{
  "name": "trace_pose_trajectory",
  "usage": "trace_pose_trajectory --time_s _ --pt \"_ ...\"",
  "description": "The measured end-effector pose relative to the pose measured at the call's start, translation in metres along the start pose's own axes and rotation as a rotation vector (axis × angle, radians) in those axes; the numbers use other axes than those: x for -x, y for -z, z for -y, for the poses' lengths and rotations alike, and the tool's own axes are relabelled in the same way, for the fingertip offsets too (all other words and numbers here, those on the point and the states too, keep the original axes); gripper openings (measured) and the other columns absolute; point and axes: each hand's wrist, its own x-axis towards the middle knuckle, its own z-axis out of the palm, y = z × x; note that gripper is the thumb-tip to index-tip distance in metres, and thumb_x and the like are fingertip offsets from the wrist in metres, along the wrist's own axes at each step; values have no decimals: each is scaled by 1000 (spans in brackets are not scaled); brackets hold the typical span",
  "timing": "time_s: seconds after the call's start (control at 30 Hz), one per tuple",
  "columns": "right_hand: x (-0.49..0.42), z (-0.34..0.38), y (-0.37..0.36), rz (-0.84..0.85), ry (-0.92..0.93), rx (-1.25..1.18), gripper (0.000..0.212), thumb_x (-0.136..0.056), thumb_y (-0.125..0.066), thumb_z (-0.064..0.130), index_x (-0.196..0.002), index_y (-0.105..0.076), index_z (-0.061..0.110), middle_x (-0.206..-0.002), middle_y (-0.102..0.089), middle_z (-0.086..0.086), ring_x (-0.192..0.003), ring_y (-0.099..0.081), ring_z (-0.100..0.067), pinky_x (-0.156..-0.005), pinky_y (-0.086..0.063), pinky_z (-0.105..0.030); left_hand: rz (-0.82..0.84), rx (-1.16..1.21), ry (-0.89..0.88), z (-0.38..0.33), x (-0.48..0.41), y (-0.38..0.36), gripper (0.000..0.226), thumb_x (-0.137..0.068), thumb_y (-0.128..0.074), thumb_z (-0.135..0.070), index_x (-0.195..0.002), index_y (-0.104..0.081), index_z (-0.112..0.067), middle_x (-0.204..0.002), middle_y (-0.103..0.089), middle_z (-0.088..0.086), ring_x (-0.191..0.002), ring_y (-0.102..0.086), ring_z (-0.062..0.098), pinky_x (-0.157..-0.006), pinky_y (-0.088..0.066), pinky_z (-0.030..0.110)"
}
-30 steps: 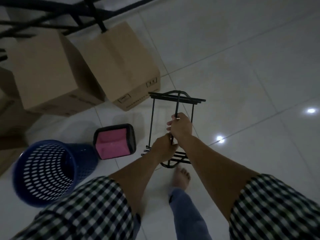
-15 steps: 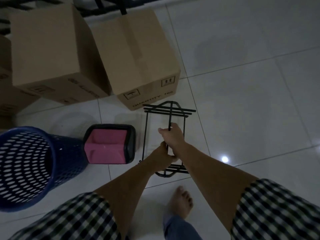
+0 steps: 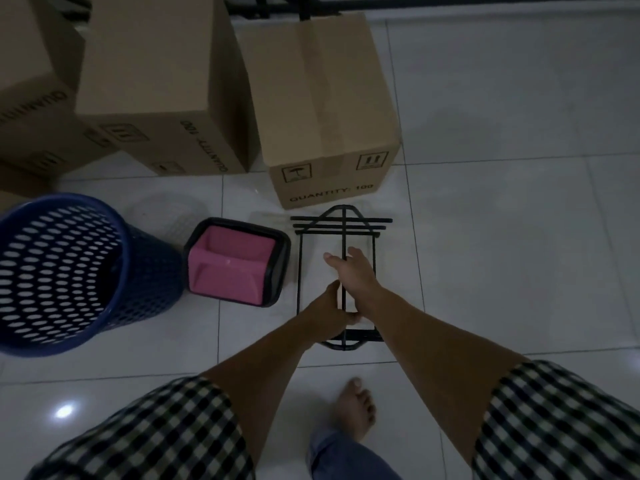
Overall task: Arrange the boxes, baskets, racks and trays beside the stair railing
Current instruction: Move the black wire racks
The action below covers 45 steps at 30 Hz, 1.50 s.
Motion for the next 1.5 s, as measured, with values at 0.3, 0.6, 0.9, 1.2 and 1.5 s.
trace_pose_trajectory --time_s 0.3,0.6,0.9,1.2,1.5 --pt "125 79 2 -25 211 414 77 -97 -58 42 -157 -18 15 -161 -26 -9 -144 -31 -26 -113 -28 -34 -494 -307 -141 -43 131 42 65 -94 -60 -27 -150 -30 -16 -147 -40 10 -131 -44 28 -105 -43 45" --pt "295 157 -41 97 388 607 60 -89 -66 27 -142 -41 19 -132 -51 -5 -118 -55 -25 -86 -44 -27 -772 -334 3 -70 310 78 61 -93 -57 -35 -146 -32 -18 -145 -40 8 -126 -47 27 -101 -44 47" --pt "444 165 -99 241 589 822 62 -89 -69 26 -142 -39 15 -136 -51 -6 -107 -53 -19 -83 -46 -31 -985 -217 207 -27 472 72 73 -91 -58 -39 -151 -22 -20 -150 -34 10 -129 -45 29 -103 -44 47" --pt "541 130 -157 536 817 1091 75 -92 -65 32 -152 -24 13 -152 -34 -11 -135 -40 -29 -105 -39 -38 -1191 51 506 36 581 23 73 -94 -55 -40 -154 -18 -20 -155 -28 11 -135 -39 31 -107 -37 46" --pt "603 71 -182 882 1013 1402 77 -94 -64 38 -154 -21 16 -153 -33 -12 -133 -44 -30 -104 -41 -39 -1326 412 795 74 637 -79 73 -94 -54 -41 -153 -18 -20 -153 -30 11 -134 -39 31 -105 -36 45"
